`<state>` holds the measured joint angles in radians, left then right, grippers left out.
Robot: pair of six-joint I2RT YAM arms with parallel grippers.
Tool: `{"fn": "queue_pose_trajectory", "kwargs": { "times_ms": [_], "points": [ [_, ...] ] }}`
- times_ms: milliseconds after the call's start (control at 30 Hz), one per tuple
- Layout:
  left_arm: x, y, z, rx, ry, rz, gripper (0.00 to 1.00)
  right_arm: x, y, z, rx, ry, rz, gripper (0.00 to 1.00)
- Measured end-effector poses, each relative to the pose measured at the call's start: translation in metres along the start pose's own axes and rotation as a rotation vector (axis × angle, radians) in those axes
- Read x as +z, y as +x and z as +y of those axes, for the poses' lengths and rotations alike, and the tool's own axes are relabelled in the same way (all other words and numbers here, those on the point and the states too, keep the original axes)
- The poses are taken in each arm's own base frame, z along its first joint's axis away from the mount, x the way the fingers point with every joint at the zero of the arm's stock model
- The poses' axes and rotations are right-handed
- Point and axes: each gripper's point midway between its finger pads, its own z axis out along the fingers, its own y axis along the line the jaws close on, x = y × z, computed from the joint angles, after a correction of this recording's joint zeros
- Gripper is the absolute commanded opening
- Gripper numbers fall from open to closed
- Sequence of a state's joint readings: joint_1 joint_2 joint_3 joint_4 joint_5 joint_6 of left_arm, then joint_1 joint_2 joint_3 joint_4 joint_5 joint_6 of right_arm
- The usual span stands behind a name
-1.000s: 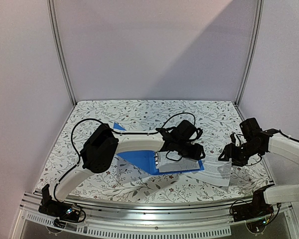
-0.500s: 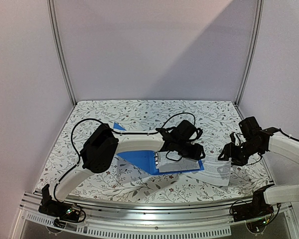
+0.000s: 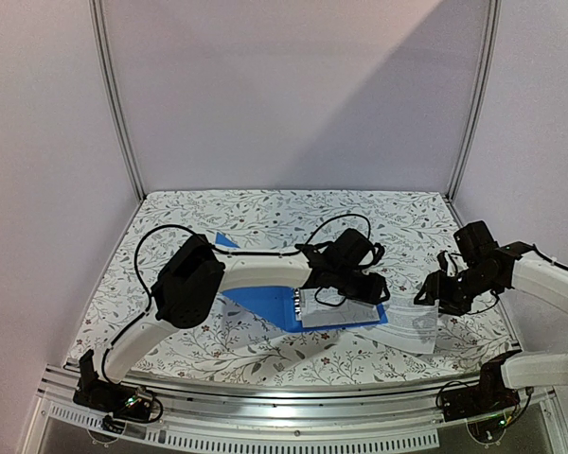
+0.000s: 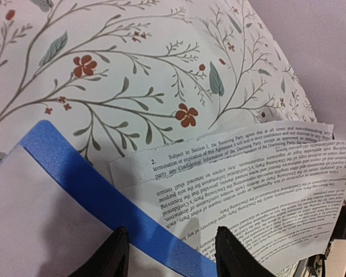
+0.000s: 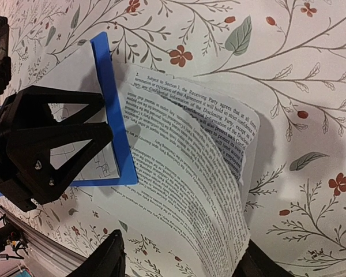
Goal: Put the files into the folder
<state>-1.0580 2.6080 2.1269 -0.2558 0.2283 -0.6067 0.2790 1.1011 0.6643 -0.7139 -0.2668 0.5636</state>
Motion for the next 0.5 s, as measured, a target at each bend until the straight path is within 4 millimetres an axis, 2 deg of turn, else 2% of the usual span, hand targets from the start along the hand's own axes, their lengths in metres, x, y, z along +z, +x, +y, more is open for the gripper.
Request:
{"fn": "queue_pose_trajectory", "kwargs": {
  "times_ms": [500],
  "points": [
    [-0.0012, 0.0009, 0.0002, 0.000, 0.001, -0.001, 0.52, -0.0016, 0.0065, 0.0101, -0.014, -0.019, 0.005, 0.59]
  ]
}}
